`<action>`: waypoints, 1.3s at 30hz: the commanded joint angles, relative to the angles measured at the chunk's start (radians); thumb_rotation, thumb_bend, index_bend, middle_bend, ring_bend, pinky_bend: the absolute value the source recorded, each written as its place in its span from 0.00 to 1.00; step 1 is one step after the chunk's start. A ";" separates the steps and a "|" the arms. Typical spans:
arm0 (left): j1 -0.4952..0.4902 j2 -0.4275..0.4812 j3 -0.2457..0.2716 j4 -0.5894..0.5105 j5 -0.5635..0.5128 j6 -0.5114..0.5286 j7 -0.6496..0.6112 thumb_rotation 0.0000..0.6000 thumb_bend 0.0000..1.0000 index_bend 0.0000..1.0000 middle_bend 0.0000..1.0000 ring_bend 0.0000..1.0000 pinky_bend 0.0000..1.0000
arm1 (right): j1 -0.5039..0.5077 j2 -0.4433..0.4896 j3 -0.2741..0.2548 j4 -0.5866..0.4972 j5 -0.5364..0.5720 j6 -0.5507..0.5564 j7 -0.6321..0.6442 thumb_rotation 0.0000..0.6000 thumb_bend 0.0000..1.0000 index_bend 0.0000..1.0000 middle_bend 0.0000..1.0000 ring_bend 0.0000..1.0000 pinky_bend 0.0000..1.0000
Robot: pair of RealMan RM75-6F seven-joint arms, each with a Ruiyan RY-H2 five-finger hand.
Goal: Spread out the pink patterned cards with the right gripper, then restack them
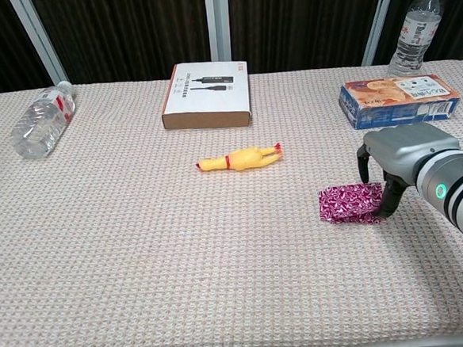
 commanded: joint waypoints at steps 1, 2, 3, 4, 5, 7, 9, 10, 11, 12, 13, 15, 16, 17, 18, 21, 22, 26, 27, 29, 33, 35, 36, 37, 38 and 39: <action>0.000 0.000 0.000 0.000 0.000 0.001 -0.002 0.92 0.00 0.23 0.22 0.13 0.24 | -0.004 -0.007 0.006 0.001 -0.001 0.010 -0.006 0.97 0.06 0.46 1.00 0.87 0.90; 0.000 0.001 -0.001 0.000 0.000 0.000 -0.002 0.92 0.00 0.23 0.22 0.13 0.24 | -0.006 -0.009 0.008 0.002 0.000 0.012 -0.008 0.97 0.06 0.46 1.00 0.87 0.90; 0.000 0.001 -0.001 0.000 0.000 0.000 -0.002 0.93 0.00 0.23 0.22 0.13 0.24 | -0.007 -0.011 0.010 0.003 0.001 0.014 -0.010 0.97 0.06 0.46 1.00 0.87 0.90; -0.001 0.001 -0.001 -0.001 0.000 -0.001 -0.002 0.93 0.00 0.23 0.22 0.13 0.24 | -0.009 -0.013 0.012 0.004 0.002 0.016 -0.013 0.97 0.06 0.46 1.00 0.87 0.90; -0.001 0.001 -0.001 -0.001 0.000 -0.002 -0.002 0.92 0.00 0.23 0.22 0.13 0.24 | -0.011 -0.014 0.013 0.006 0.004 0.017 -0.014 0.97 0.06 0.46 1.00 0.87 0.90; 0.000 0.001 0.001 -0.001 0.001 0.000 -0.002 0.92 0.00 0.23 0.22 0.13 0.24 | -0.015 -0.019 0.017 0.008 0.010 0.019 -0.018 0.97 0.06 0.46 1.00 0.87 0.90; 0.001 0.001 0.001 -0.001 0.001 0.001 -0.003 0.92 0.00 0.23 0.22 0.13 0.24 | -0.017 -0.023 0.019 0.012 0.013 0.018 -0.023 0.97 0.06 0.46 1.00 0.87 0.90; 0.001 0.001 0.001 -0.001 0.002 0.001 -0.003 0.92 0.00 0.23 0.22 0.13 0.24 | -0.018 -0.025 0.020 0.013 0.011 0.017 -0.022 0.97 0.06 0.46 1.00 0.87 0.90; 0.001 0.001 0.001 -0.001 0.002 0.001 -0.003 0.92 0.00 0.23 0.22 0.13 0.24 | -0.018 -0.026 0.021 0.015 0.009 0.016 -0.022 0.99 0.06 0.46 1.00 0.87 0.90; 0.001 0.001 0.001 -0.001 0.002 0.001 -0.003 0.92 0.00 0.23 0.22 0.13 0.24 | -0.019 -0.028 0.023 0.015 0.007 0.015 -0.020 0.99 0.06 0.46 1.00 0.87 0.90; 0.001 0.002 0.001 -0.001 0.002 0.002 -0.003 0.92 0.00 0.23 0.22 0.13 0.24 | -0.020 -0.030 0.025 0.016 0.005 0.014 -0.019 0.98 0.06 0.45 1.00 0.87 0.90; 0.001 0.002 0.001 -0.001 0.001 0.001 -0.004 0.92 0.00 0.23 0.22 0.13 0.24 | -0.020 -0.031 0.030 0.017 0.005 0.010 -0.020 0.98 0.06 0.45 1.00 0.87 0.90; 0.001 0.002 0.001 -0.001 0.001 0.001 -0.005 0.92 0.00 0.23 0.22 0.13 0.24 | -0.020 -0.032 0.033 0.017 0.006 0.009 -0.021 0.98 0.06 0.45 1.00 0.87 0.90; 0.001 0.002 0.000 -0.001 0.001 0.002 -0.005 0.92 0.00 0.23 0.22 0.13 0.24 | -0.021 -0.033 0.034 0.017 0.005 0.009 -0.022 0.98 0.06 0.45 1.00 0.87 0.90; 0.001 0.002 0.000 -0.001 0.001 0.002 -0.005 0.92 0.00 0.23 0.22 0.13 0.24 | -0.021 -0.034 0.036 0.016 0.005 0.009 -0.023 0.97 0.06 0.46 1.00 0.87 0.90; 0.001 0.003 0.000 -0.001 0.002 0.002 -0.006 0.92 0.00 0.23 0.22 0.13 0.24 | -0.022 -0.037 0.038 0.016 0.007 0.005 -0.028 0.97 0.06 0.46 1.00 0.87 0.90; 0.002 0.003 0.001 -0.001 0.002 0.002 -0.007 0.92 0.00 0.23 0.22 0.13 0.24 | -0.022 -0.038 0.036 0.018 0.007 0.003 -0.031 0.97 0.05 0.46 1.00 0.87 0.90; 0.002 0.004 0.000 -0.001 0.002 0.004 -0.008 0.92 0.00 0.23 0.22 0.13 0.24 | -0.022 -0.045 0.036 0.034 0.015 -0.010 -0.039 0.89 0.04 0.45 1.00 0.87 0.90; 0.003 0.004 0.000 -0.001 0.002 0.004 -0.008 0.92 0.00 0.23 0.22 0.13 0.24 | -0.022 -0.047 0.036 0.038 0.017 -0.014 -0.041 0.84 0.03 0.44 1.00 0.87 0.90; 0.002 0.004 0.000 0.001 0.000 0.003 -0.010 0.91 0.00 0.23 0.22 0.13 0.24 | -0.022 -0.050 0.037 0.047 0.019 -0.021 -0.043 0.76 0.01 0.42 1.00 0.87 0.90; 0.002 0.004 -0.001 0.002 -0.002 0.001 -0.012 0.92 0.00 0.23 0.22 0.13 0.24 | -0.023 -0.050 0.037 0.050 0.014 -0.028 -0.042 0.70 0.00 0.40 1.00 0.87 0.90; 0.002 0.003 -0.001 0.002 -0.001 0.002 -0.012 0.92 0.00 0.23 0.22 0.13 0.24 | -0.024 -0.048 0.039 0.049 0.011 -0.028 -0.042 0.69 0.00 0.39 1.00 0.87 0.90; 0.002 0.003 -0.001 0.003 0.000 0.002 -0.012 0.92 0.00 0.23 0.22 0.13 0.24 | -0.024 -0.046 0.039 0.048 0.010 -0.028 -0.043 0.69 0.00 0.39 1.00 0.87 0.90; 0.001 0.003 -0.001 0.002 0.000 0.002 -0.011 0.92 0.00 0.23 0.22 0.13 0.24 | -0.025 -0.044 0.040 0.046 0.009 -0.028 -0.043 0.69 0.00 0.39 1.00 0.87 0.90; 0.001 0.002 -0.001 0.002 0.000 0.001 -0.011 0.92 0.00 0.23 0.22 0.13 0.24 | -0.025 -0.042 0.040 0.045 0.009 -0.028 -0.043 0.69 0.00 0.39 1.00 0.87 0.90; 0.001 0.002 0.000 0.002 0.000 0.001 -0.010 0.92 0.00 0.23 0.22 0.13 0.24 | -0.026 -0.041 0.039 0.044 0.008 -0.028 -0.044 0.70 0.00 0.39 1.00 0.87 0.90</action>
